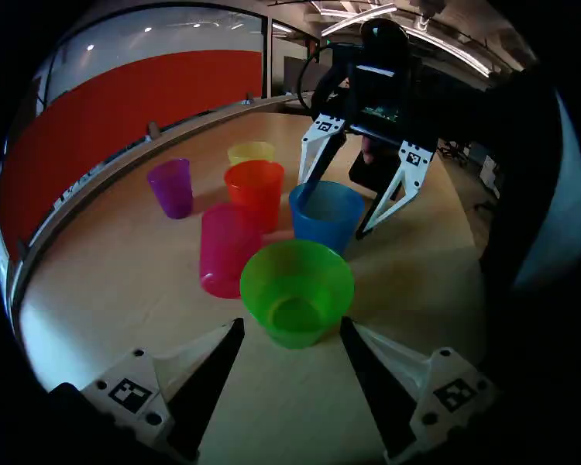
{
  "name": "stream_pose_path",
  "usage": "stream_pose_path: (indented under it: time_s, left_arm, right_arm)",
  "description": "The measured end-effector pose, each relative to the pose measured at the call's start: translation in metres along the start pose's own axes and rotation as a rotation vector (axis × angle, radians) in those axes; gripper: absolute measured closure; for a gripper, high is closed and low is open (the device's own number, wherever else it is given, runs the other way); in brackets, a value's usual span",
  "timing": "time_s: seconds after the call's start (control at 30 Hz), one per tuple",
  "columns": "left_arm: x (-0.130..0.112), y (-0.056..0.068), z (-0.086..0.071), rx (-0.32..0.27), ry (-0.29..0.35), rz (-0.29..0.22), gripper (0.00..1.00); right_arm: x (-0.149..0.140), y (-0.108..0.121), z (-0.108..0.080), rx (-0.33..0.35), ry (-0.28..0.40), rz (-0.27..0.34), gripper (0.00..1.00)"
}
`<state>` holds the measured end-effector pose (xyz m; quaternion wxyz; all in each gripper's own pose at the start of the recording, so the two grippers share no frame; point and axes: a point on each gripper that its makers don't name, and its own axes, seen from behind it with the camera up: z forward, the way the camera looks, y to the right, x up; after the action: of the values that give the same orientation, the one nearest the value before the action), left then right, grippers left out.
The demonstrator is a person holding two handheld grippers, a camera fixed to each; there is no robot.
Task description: Pour water
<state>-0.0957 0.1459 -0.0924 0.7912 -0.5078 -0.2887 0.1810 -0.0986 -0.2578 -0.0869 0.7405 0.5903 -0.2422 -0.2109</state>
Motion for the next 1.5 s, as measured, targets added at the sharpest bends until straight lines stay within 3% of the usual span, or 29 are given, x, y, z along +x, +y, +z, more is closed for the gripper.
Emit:
stream_pose_path:
  time_s: [0.43,0.8,0.9,1.13,1.5]
  left_arm:
    - [-0.017,-0.008,-0.024,0.068,-0.032,-0.008,0.08]
    - [-0.025,-0.014,-0.035,0.117,-0.039,-0.012,0.08]
    - [-0.028,-0.020,-0.038,0.144,-0.042,-0.019,0.08]
    - [-0.040,-0.041,-0.046,0.232,-0.059,-0.092,0.08]
    - [-0.048,-0.066,-0.061,0.366,-0.061,-0.162,0.08]
  right_arm:
    - [-0.013,0.004,-0.027,-0.049,-0.027,0.004,0.01]
    - [-0.019,0.009,-0.043,-0.104,-0.038,0.024,0.01]
    - [-0.024,0.013,-0.047,-0.130,-0.044,0.049,0.00]
    - [-0.033,0.025,-0.055,-0.212,-0.058,0.144,0.00]
    - [-0.037,0.040,-0.074,-0.346,-0.074,0.220,0.01]
